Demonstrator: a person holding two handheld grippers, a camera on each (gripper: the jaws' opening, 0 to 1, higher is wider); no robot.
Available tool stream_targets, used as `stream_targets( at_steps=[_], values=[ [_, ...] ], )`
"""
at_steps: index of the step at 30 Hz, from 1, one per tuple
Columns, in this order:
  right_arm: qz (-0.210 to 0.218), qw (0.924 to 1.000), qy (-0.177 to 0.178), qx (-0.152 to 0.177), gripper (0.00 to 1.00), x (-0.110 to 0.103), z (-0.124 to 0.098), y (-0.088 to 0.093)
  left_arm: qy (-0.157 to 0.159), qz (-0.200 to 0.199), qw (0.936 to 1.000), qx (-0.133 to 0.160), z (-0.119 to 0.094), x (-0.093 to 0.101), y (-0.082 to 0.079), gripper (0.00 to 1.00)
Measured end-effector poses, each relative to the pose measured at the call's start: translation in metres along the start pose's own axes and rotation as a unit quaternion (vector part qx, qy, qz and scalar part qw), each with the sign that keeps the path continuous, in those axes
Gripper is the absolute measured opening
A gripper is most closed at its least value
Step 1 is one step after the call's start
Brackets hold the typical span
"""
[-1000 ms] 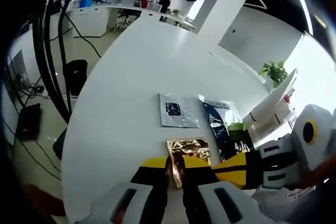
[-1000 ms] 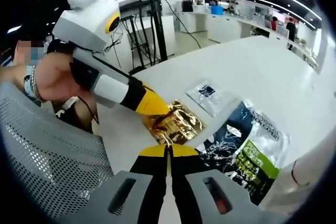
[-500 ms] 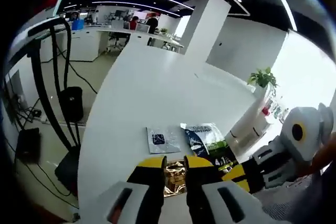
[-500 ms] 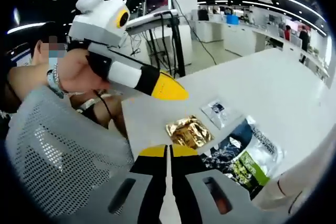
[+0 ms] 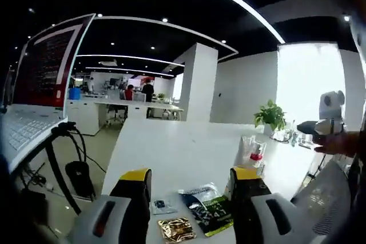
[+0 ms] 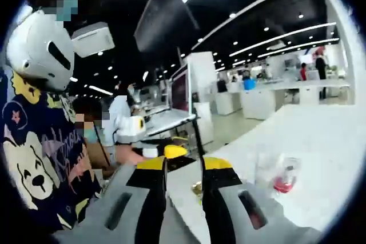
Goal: Arrange the skincare products in the storage area until every visible bottle or jar stands upright without overlapping.
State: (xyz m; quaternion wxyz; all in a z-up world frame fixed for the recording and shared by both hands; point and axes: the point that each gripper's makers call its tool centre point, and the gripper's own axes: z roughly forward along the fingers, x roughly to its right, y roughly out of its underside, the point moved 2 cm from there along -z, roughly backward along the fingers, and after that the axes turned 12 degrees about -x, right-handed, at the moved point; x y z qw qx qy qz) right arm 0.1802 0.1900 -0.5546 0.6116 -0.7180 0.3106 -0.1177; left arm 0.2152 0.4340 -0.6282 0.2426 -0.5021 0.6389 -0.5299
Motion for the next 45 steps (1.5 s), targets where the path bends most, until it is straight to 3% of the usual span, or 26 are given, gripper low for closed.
stream_targets(
  at_steps=[2, 3, 6, 7, 9, 13, 15, 16, 17, 18, 22, 31, 36, 40, 45],
  values=[
    [-0.007, 0.9957, 0.087, 0.031, 0.3, 0.029, -0.024, 0.0, -0.004, -0.008, 0.9998, 0.017, -0.003, 0.004, 0.0, 0.7],
    [-0.008, 0.9861, 0.156, 0.056, 0.36, 0.05, -0.042, 0.001, -0.009, -0.008, 0.9997, 0.021, -0.004, 0.006, 0.001, 0.72],
    [0.013, 0.9568, 0.256, 0.137, 0.55, 0.083, -0.078, 0.003, -0.029, 0.001, 0.9992, 0.027, -0.003, 0.008, 0.003, 0.75],
    [-0.001, 0.9461, 0.288, 0.149, 0.58, 0.093, -0.086, 0.01, -0.031, -0.001, 0.9991, 0.028, -0.002, 0.01, 0.004, 0.77],
    [-0.001, 0.9331, 0.338, 0.122, 0.66, 0.106, -0.091, 0.031, -0.038, -0.004, 0.9989, 0.028, 0.0, 0.01, 0.005, 0.8],
    [0.037, 0.9333, 0.343, 0.1, 0.81, 0.111, -0.08, 0.055, -0.09, 0.036, 0.9939, 0.051, -0.002, 0.0, -0.003, 0.83],
    [0.051, 0.9327, 0.342, 0.104, 0.83, 0.111, -0.076, 0.056, -0.08, 0.037, 0.995, 0.048, 0.001, 0.004, -0.001, 0.88],
    [0.047, 0.928, 0.354, 0.107, 0.83, 0.114, -0.082, 0.052, -0.077, 0.036, 0.9955, 0.042, 0.004, 0.004, 0.001, 0.9],
    [0.036, 0.9185, 0.373, 0.127, 0.83, 0.118, -0.09, 0.047, -0.077, 0.038, 0.9957, 0.036, 0.005, 0.004, 0.003, 0.89],
    [0.036, 0.9146, 0.376, 0.144, 0.83, 0.118, -0.093, 0.047, -0.083, 0.045, 0.9951, 0.032, 0.006, 0.003, 0.005, 0.88],
    [0.067, 0.9153, 0.374, 0.135, 0.84, 0.123, -0.092, 0.054, -0.086, 0.046, 0.9949, 0.027, 0.006, 0.004, 0.006, 0.88],
    [0.104, 0.9307, 0.342, 0.075, 0.74, 0.122, -0.078, 0.072, -0.116, 0.061, 0.9914, 0.002, 0.007, 0.0, 0.013, 0.8],
    [0.099, 0.9401, 0.32, 0.063, 0.72, 0.12, -0.074, 0.076, -0.133, 0.054, 0.9896, -0.009, 0.004, -0.005, 0.017, 0.78],
    [0.11, 0.9442, 0.307, 0.049, 0.72, 0.12, -0.071, 0.082, -0.16, 0.065, 0.9842, -0.038, 0.004, -0.01, 0.024, 0.78],
    [0.089, 0.9499, 0.298, 0.033, 0.66, 0.116, -0.067, 0.083, -0.171, 0.065, 0.9825, -0.035, 0.002, -0.014, 0.022, 0.76]
  ],
)
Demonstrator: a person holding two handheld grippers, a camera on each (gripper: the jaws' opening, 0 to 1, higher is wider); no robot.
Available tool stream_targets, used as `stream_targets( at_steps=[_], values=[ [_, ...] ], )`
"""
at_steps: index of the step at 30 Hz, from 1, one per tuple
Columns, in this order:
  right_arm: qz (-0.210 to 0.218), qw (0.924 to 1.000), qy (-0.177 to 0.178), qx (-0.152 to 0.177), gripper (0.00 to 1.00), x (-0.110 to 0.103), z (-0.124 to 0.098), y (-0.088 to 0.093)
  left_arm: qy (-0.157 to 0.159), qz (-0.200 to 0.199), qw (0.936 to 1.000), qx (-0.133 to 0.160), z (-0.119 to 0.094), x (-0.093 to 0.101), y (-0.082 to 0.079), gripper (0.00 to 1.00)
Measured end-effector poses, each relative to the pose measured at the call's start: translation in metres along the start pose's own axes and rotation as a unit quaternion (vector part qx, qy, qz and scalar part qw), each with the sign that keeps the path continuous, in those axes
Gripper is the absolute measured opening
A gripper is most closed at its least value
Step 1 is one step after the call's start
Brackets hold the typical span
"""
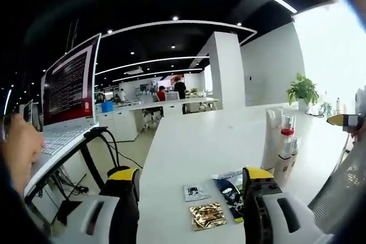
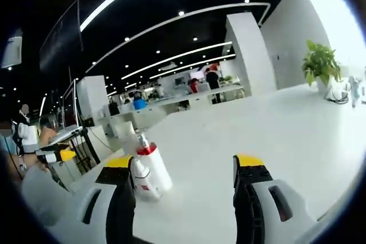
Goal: Arrange the skincare products in the storage area until every visible bottle or jar stands upright without overlapping.
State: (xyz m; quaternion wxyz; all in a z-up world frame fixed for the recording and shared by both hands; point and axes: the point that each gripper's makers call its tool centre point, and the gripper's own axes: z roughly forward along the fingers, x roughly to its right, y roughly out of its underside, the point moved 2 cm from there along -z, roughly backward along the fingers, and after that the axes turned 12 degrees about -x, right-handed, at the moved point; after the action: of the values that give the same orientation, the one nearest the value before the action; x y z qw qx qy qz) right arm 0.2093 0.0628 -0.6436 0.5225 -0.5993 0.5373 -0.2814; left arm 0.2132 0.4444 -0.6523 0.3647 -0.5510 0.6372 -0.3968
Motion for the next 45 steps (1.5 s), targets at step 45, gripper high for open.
stream_targets(
  at_steps=[45],
  values=[
    [-0.107, 0.9927, 0.041, -0.037, 0.5, 0.0, 0.0, 0.007, -0.03, -0.053, 0.9981, -0.005, -0.005, -0.013, 0.007, 0.58]
  ],
)
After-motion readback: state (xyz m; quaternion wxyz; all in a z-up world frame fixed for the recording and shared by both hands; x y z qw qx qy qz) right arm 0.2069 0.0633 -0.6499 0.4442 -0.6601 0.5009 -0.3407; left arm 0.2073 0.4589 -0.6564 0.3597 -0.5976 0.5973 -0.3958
